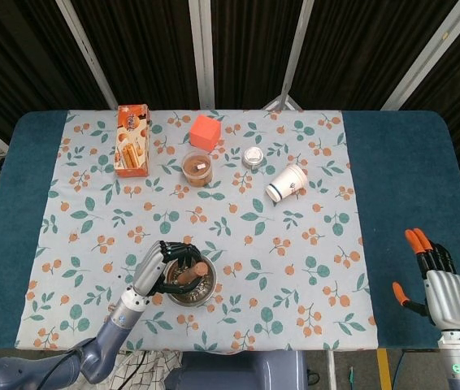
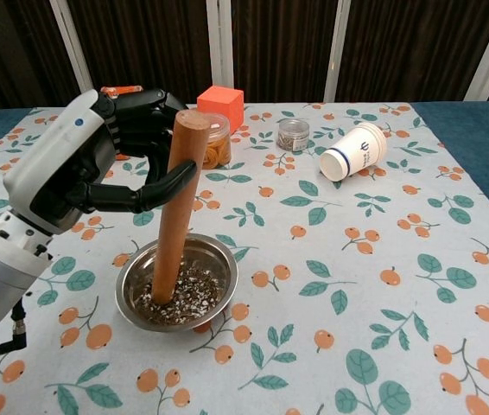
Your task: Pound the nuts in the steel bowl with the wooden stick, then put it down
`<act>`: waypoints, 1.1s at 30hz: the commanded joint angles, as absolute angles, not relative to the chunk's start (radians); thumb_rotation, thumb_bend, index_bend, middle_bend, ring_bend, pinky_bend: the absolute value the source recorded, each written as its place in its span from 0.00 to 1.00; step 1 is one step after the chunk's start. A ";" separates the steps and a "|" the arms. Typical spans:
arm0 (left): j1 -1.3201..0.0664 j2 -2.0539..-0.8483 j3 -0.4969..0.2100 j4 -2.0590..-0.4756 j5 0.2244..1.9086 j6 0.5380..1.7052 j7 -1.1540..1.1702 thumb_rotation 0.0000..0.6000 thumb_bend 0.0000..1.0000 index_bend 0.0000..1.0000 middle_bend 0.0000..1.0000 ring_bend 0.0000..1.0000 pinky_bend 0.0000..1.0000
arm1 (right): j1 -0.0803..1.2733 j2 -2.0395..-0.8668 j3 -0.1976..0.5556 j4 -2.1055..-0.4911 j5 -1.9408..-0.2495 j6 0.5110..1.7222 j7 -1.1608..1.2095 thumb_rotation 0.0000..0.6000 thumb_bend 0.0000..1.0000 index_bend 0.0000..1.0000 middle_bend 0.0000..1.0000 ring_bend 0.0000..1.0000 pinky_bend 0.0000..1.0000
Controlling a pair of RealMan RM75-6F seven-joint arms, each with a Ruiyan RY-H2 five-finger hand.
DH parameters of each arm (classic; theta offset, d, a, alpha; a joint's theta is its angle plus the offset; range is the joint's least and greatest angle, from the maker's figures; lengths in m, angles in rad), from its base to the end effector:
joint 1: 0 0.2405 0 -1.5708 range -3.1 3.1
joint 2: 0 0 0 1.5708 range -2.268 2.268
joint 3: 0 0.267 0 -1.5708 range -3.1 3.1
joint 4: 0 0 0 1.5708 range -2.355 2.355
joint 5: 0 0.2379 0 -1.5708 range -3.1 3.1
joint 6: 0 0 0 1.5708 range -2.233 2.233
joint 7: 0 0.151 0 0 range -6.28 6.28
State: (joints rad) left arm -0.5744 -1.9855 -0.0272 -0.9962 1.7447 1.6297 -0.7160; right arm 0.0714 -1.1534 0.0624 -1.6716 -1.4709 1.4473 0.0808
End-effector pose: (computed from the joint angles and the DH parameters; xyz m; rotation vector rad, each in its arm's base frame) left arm -0.1319 0.2688 -0.0936 -1.5682 -1.2947 -2.1291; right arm -0.3216 -0.1882 0.1186 1.3090 -1.0787 1.0004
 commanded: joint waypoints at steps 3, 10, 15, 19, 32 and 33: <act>-0.577 -1.986 -0.031 -1.000 1.749 1.637 -0.715 1.00 0.83 0.67 0.80 0.63 0.72 | 0.070 -1.153 0.062 -1.672 -1.472 1.449 0.082 1.00 0.37 0.00 0.00 0.00 0.00; -0.601 -1.966 -0.060 -1.059 1.766 1.656 -0.695 1.00 0.83 0.67 0.80 0.63 0.72 | 0.070 -1.154 0.064 -1.671 -1.470 1.451 0.081 1.00 0.37 0.00 0.00 0.00 0.00; -0.614 -1.941 -0.080 -1.118 1.771 1.659 -0.665 1.00 0.83 0.67 0.80 0.62 0.72 | 0.069 -1.153 0.064 -1.670 -1.469 1.452 0.084 1.00 0.37 0.00 0.00 0.00 0.00; -0.619 -1.910 -0.084 -1.167 1.778 1.656 -0.630 1.00 0.83 0.67 0.80 0.63 0.72 | 0.069 -1.152 0.062 -1.670 -1.474 1.452 0.084 1.00 0.37 0.00 0.00 0.00 0.00; -0.611 -1.856 -0.076 -1.246 1.781 1.644 -0.574 1.00 0.83 0.67 0.80 0.63 0.72 | 0.068 -1.152 0.061 -1.671 -1.473 1.452 0.079 1.00 0.37 0.00 0.00 0.00 0.00; -0.613 -1.851 -0.080 -1.248 1.785 1.646 -0.565 1.00 0.83 0.67 0.80 0.63 0.72 | 0.068 -1.151 0.061 -1.672 -1.473 1.451 0.080 1.00 0.37 0.00 0.00 0.00 0.00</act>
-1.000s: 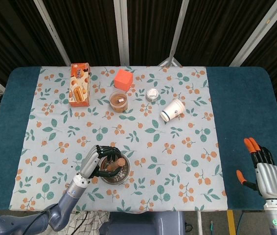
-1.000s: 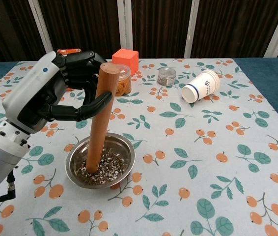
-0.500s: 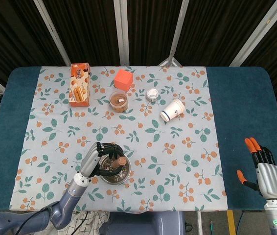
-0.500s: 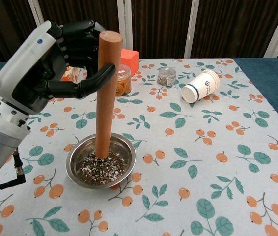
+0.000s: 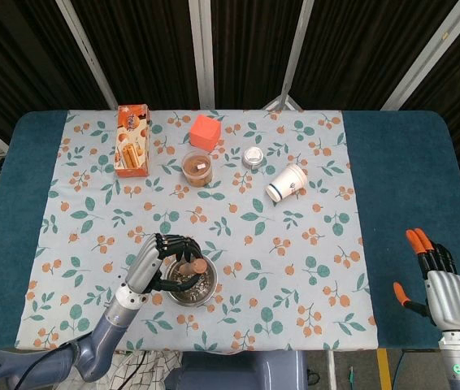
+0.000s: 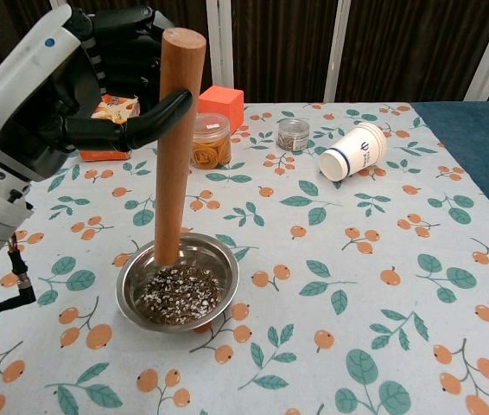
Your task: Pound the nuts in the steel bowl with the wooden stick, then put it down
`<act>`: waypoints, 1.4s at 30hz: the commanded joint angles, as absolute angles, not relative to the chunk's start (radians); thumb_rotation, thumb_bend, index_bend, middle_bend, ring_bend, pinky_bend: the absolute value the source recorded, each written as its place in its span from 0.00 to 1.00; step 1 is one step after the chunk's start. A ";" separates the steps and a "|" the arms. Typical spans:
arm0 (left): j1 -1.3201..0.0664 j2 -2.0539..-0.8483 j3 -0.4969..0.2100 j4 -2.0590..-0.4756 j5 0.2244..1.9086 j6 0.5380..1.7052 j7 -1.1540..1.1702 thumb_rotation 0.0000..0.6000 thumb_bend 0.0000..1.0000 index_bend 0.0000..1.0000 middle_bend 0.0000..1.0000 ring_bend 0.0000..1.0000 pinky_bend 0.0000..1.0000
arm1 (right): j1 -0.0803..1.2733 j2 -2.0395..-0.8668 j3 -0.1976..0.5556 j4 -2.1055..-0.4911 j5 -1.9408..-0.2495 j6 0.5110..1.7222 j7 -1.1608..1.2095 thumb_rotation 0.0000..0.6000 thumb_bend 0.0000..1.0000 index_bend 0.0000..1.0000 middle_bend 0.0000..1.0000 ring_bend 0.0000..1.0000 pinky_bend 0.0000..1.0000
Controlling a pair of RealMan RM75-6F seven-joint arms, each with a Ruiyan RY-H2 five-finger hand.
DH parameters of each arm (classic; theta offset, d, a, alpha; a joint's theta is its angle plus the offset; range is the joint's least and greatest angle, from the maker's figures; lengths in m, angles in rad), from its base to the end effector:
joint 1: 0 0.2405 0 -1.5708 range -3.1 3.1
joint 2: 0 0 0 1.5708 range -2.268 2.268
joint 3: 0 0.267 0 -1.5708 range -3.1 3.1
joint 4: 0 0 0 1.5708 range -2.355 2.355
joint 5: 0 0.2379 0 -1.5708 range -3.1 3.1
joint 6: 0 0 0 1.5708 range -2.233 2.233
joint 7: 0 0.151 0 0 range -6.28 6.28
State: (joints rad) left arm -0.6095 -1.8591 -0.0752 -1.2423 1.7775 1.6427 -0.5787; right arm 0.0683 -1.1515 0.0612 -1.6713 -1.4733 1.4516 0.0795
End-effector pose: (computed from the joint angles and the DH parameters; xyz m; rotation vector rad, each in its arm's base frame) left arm -0.1010 0.2704 -0.0523 -1.5571 -1.1798 -2.2182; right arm -0.3220 -0.1870 0.1196 1.3085 -1.0742 0.9985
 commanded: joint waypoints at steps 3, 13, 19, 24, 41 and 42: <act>-0.626 -1.820 -0.095 -1.262 1.799 1.643 -0.526 1.00 0.83 0.67 0.80 0.63 0.72 | 0.067 -1.150 0.062 -1.671 -1.470 1.451 0.083 1.00 0.37 0.00 0.00 0.00 0.00; -0.668 -1.582 -0.126 -1.299 1.807 1.524 -0.315 1.00 0.83 0.67 0.81 0.64 0.73 | 0.068 -1.146 0.062 -1.671 -1.470 1.449 0.091 1.00 0.37 0.00 0.00 0.00 0.00; -0.650 -1.459 -0.100 -1.282 1.772 1.453 -0.258 1.00 0.83 0.67 0.81 0.64 0.73 | 0.068 -1.145 0.063 -1.671 -1.470 1.449 0.090 1.00 0.37 0.00 0.00 0.00 0.00; -0.624 -1.432 -0.069 -1.239 1.736 1.415 -0.256 1.00 0.83 0.67 0.81 0.64 0.73 | 0.069 -1.147 0.063 -1.672 -1.471 1.449 0.084 1.00 0.37 0.00 0.00 0.00 0.00; -0.556 -1.531 0.036 -0.907 1.711 1.333 -0.195 1.00 0.83 0.67 0.81 0.64 0.73 | 0.065 -1.143 0.062 -1.679 -1.462 1.447 0.077 1.00 0.37 0.00 0.00 0.00 0.00; -0.554 -1.541 0.039 -0.894 1.708 1.326 -0.188 1.00 0.83 0.67 0.81 0.64 0.73 | 0.065 -1.142 0.062 -1.680 -1.461 1.446 0.077 1.00 0.37 0.00 0.00 0.00 0.00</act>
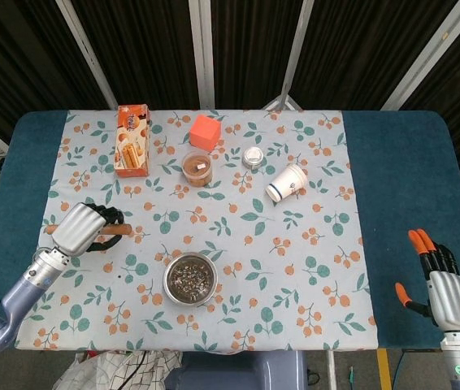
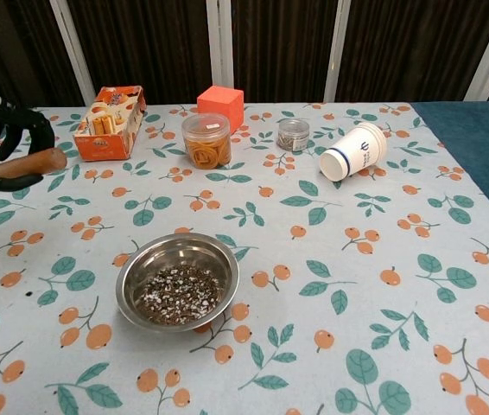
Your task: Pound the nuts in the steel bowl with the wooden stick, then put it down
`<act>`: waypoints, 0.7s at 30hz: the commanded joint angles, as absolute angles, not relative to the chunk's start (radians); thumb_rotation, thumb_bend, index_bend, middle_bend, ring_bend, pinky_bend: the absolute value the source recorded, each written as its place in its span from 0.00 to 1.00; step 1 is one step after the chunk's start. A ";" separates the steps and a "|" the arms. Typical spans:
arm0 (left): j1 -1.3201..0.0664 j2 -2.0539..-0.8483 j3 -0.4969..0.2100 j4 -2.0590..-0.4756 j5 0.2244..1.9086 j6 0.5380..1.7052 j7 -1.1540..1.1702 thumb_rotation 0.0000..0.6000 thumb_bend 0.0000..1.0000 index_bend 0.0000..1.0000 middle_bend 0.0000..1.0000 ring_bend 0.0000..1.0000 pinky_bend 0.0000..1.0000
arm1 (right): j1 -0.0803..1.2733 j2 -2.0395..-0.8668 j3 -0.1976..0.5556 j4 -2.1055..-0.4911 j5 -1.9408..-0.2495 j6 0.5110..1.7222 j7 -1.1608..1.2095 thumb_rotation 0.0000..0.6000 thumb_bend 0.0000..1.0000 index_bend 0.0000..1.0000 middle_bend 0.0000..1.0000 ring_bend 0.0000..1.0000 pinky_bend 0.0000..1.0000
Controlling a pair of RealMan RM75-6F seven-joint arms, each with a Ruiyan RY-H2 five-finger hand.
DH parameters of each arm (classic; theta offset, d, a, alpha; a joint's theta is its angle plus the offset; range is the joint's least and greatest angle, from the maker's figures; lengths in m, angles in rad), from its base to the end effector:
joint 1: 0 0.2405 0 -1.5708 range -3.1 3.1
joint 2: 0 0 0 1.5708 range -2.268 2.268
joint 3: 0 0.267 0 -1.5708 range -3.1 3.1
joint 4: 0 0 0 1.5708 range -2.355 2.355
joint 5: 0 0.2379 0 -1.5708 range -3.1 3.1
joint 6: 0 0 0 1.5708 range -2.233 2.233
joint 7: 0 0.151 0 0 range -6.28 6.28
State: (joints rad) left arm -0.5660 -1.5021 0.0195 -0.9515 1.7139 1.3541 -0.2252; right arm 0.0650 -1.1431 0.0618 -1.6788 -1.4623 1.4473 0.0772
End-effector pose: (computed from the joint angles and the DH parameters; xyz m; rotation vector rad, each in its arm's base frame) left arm -0.2804 0.3456 0.0338 -1.9282 -0.5475 -1.0981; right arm -0.3236 -0.1860 0.1217 1.3003 -1.0808 0.9861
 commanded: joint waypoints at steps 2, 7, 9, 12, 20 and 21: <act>-0.551 -1.562 0.041 -0.873 1.698 1.307 -0.180 1.00 0.83 0.67 0.81 0.64 0.73 | 0.066 -1.142 0.062 -1.682 -1.460 1.445 0.077 1.00 0.37 0.00 0.00 0.00 0.00; -0.545 -1.617 0.037 -0.838 1.674 1.280 -0.178 1.00 0.82 0.66 0.79 0.63 0.73 | 0.065 -1.141 0.062 -1.683 -1.460 1.445 0.075 1.00 0.37 0.00 0.00 0.00 0.00; -0.543 -1.634 0.034 -0.832 1.665 1.275 -0.178 1.00 0.81 0.66 0.79 0.62 0.73 | 0.065 -1.141 0.061 -1.683 -1.459 1.444 0.076 1.00 0.37 0.00 0.00 0.00 0.00; -0.538 -1.658 0.028 -0.826 1.655 1.275 -0.170 1.00 0.78 0.65 0.77 0.61 0.73 | 0.065 -1.141 0.061 -1.683 -1.460 1.444 0.076 1.00 0.37 0.00 0.00 0.00 0.00; -0.528 -1.681 0.010 -0.844 1.629 1.285 -0.163 1.00 0.56 0.45 0.53 0.39 0.50 | 0.064 -1.141 0.059 -1.684 -1.466 1.447 0.075 1.00 0.37 0.00 0.00 0.00 0.00; -0.526 -1.680 0.006 -0.854 1.622 1.284 -0.157 1.00 0.53 0.41 0.49 0.36 0.47 | 0.063 -1.141 0.059 -1.684 -1.466 1.448 0.075 1.00 0.37 0.00 0.00 0.00 0.00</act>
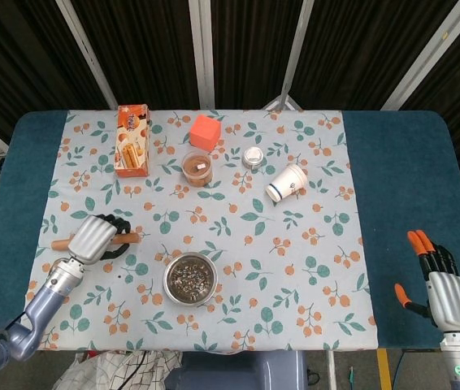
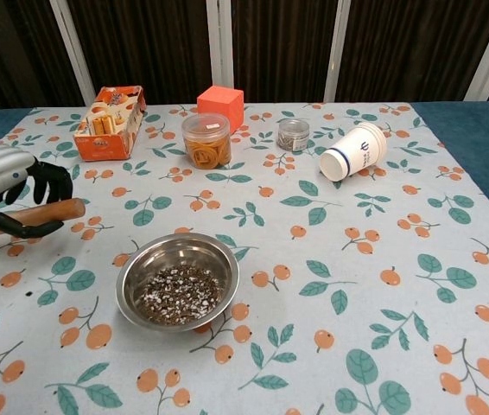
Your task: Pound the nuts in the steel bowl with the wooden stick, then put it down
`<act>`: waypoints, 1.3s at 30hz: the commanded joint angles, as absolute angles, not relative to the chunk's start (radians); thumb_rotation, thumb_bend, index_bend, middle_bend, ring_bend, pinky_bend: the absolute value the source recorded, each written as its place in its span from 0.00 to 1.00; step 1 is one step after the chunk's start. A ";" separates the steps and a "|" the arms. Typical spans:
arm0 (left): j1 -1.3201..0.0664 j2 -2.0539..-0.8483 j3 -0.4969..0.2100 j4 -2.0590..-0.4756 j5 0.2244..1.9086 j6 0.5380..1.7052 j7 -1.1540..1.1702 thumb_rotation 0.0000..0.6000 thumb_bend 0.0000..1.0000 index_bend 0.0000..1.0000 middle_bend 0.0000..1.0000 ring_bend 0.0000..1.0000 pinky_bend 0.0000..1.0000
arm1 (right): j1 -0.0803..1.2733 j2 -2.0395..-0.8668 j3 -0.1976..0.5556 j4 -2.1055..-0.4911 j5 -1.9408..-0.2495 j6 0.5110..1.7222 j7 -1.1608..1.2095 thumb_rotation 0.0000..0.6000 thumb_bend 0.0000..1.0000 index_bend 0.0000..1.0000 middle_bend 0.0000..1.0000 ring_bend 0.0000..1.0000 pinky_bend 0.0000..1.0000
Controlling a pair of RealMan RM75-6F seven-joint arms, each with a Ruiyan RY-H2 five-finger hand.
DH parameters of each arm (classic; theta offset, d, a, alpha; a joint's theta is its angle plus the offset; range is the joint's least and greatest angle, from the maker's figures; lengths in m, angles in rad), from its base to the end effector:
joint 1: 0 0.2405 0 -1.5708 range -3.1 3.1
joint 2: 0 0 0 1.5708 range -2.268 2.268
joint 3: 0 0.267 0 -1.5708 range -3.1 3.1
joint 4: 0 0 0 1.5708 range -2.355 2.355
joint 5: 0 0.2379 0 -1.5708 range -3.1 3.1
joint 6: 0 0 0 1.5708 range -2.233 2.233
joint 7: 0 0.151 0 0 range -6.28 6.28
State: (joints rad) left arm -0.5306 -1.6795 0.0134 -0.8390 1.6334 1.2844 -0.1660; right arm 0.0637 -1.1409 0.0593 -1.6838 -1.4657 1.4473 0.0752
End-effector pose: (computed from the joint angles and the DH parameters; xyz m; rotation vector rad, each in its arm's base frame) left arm -0.2919 0.3355 -0.0235 -1.8722 -0.6579 -1.0164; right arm -0.3226 -0.1849 0.1214 1.3039 -1.0827 0.9857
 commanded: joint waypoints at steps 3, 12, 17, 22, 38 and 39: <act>-0.521 -1.678 -0.002 -0.872 1.612 1.291 -0.144 1.00 0.47 0.36 0.38 0.30 0.41 | 0.063 -1.141 0.059 -1.683 -1.468 1.450 0.075 1.00 0.37 0.00 0.00 0.00 0.00; -0.506 -1.622 -0.002 -0.992 1.588 1.272 -0.086 1.00 0.40 0.25 0.27 0.16 0.25 | 0.060 -1.142 0.057 -1.680 -1.472 1.455 0.070 1.00 0.37 0.00 0.00 0.00 0.00; -0.481 -1.548 -0.010 -1.134 1.593 1.331 -0.034 1.00 0.35 0.24 0.25 0.14 0.23 | 0.059 -1.141 0.058 -1.678 -1.470 1.457 0.067 1.00 0.37 0.00 0.00 0.00 0.00; -0.398 -1.417 0.006 -1.372 1.578 1.427 0.048 1.00 0.25 0.19 0.15 0.05 0.10 | 0.056 -1.139 0.060 -1.675 -1.466 1.460 0.065 1.00 0.37 0.00 0.00 0.00 0.00; -0.108 -1.165 0.151 -1.596 1.612 1.705 0.133 1.00 0.21 0.00 0.00 0.00 0.00 | 0.056 -1.148 0.053 -1.636 -1.526 1.499 0.004 1.00 0.37 0.00 0.00 0.00 0.00; -0.100 -1.168 0.149 -1.585 1.617 1.719 0.140 1.00 0.21 0.00 0.00 0.00 0.00 | 0.057 -1.150 0.053 -1.632 -1.531 1.504 0.002 1.00 0.37 0.00 0.00 0.00 0.00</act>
